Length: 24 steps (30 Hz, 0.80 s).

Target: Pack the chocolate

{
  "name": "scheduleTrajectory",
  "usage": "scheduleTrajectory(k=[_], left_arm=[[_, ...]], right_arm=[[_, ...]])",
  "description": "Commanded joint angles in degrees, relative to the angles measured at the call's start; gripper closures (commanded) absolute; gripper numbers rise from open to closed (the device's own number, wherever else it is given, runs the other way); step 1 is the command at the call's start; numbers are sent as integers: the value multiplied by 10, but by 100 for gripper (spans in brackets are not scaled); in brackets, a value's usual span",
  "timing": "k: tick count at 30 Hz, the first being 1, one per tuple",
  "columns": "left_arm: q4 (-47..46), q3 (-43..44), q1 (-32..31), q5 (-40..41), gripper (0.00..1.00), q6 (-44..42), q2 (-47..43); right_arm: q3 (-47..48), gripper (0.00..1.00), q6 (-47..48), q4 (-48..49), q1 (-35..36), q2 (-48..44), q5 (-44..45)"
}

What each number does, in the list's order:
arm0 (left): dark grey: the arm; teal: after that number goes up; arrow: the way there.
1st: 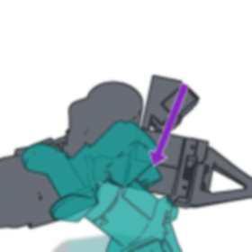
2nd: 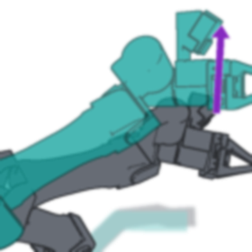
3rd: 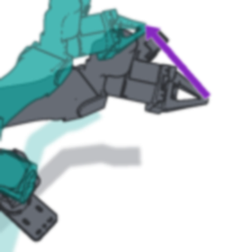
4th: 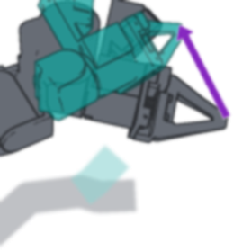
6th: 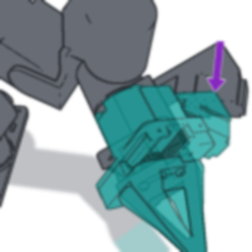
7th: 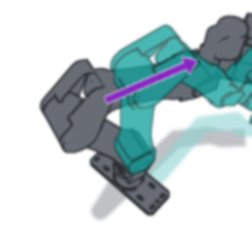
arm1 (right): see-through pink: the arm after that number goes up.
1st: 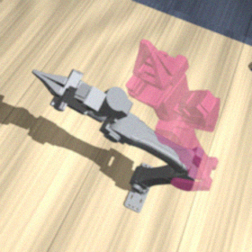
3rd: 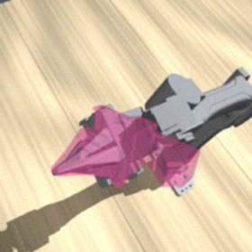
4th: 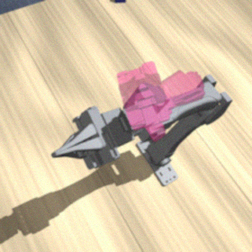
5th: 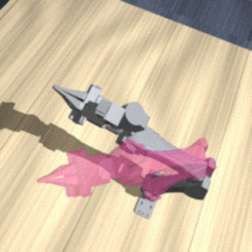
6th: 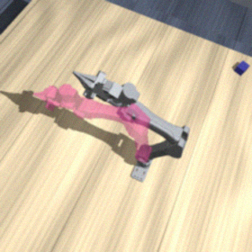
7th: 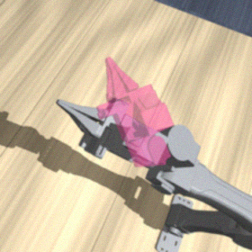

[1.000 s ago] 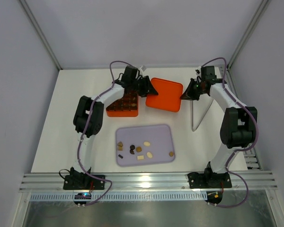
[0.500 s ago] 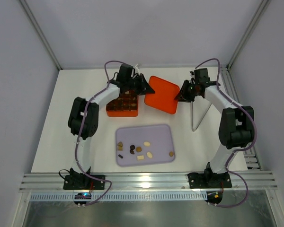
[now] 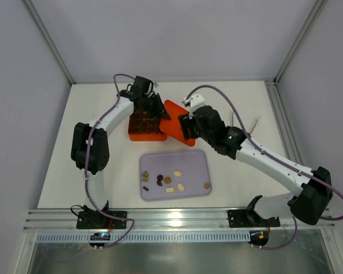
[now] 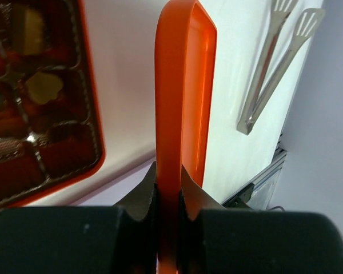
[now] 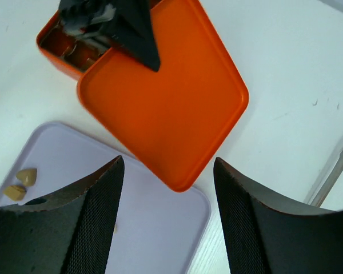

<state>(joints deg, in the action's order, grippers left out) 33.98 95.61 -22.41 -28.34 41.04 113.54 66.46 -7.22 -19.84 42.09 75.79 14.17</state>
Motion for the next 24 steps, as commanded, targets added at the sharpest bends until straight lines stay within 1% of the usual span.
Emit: scheduleTrajectory(k=[1, 2, 3, 5, 8, 11, 15, 17, 19, 24], left_arm=[[75, 5, 9, 1, 100, -21, -39], [79, 3, 11, 0, 100, -20, -45], [85, 0, 14, -2, 100, -17, -49], [95, -6, 16, -8, 100, -15, -58], [106, -14, 19, -19, 100, -10, -68], [117, -15, 23, -20, 100, -9, -79], [127, -19, 29, -22, 100, -10, -92], [131, -22, 30, -22, 100, -14, -97], [132, -28, 33, -22, 100, -17, -104], [133, -42, 40, -28, 100, -18, -114]], right_arm=[[-23, 34, 115, 47, 75, 8, 146], [-23, 34, 126, 52, 110, 14, 158], [-20, 34, 138, 53, 125, 31, 185], [-23, 34, 174, 76, 170, 58, 211], [-22, 34, 208, 106, 212, 88, 257], [-19, 34, 235, 134, 231, 142, 285], [-5, 35, 247, 149, 239, 178, 314], [8, 35, 254, 149, 239, 205, 343], [10, 39, 266, 173, 239, 220, 374], [18, 45, 309, 225, 239, 248, 394]])
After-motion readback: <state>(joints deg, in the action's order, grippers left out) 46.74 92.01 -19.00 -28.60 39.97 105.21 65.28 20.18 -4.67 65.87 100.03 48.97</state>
